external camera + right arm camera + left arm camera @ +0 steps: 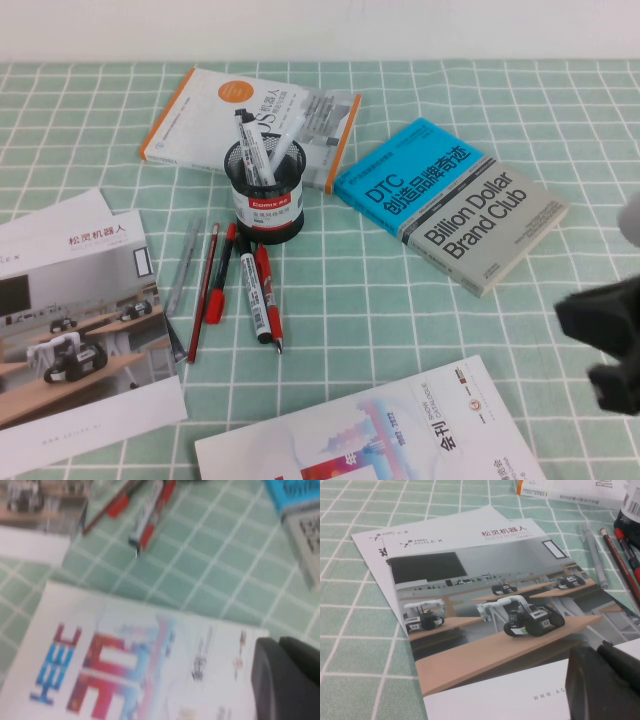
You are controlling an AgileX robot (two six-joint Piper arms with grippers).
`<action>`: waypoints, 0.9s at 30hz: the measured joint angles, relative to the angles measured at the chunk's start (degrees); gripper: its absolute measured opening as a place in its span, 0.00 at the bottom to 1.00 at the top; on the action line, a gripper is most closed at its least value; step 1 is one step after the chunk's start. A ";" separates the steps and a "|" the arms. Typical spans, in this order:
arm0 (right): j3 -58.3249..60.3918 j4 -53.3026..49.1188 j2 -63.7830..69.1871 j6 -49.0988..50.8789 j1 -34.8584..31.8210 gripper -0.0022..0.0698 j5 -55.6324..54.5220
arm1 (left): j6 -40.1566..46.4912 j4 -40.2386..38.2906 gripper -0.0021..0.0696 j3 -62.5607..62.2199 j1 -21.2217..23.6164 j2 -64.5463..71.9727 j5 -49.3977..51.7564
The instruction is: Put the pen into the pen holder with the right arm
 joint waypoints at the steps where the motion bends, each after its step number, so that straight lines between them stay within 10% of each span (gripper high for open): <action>1: 0.05 -0.41 -0.31 0.00 0.00 0.00 1.02 | 0.00 0.00 0.02 0.00 0.00 0.00 0.00; 8: 4.88 -9.05 -2.10 6.47 -2.04 0.00 -1.78 | 0.00 0.00 0.02 0.00 0.00 0.00 0.00; 19: 39.18 1.78 -26.35 0.49 -31.85 0.00 -32.85 | 0.00 0.00 0.02 0.00 0.00 0.00 0.00; 27: 55.17 -1.19 -45.64 0.37 -34.27 0.00 -40.26 | 0.00 0.00 0.02 0.00 0.00 0.00 0.00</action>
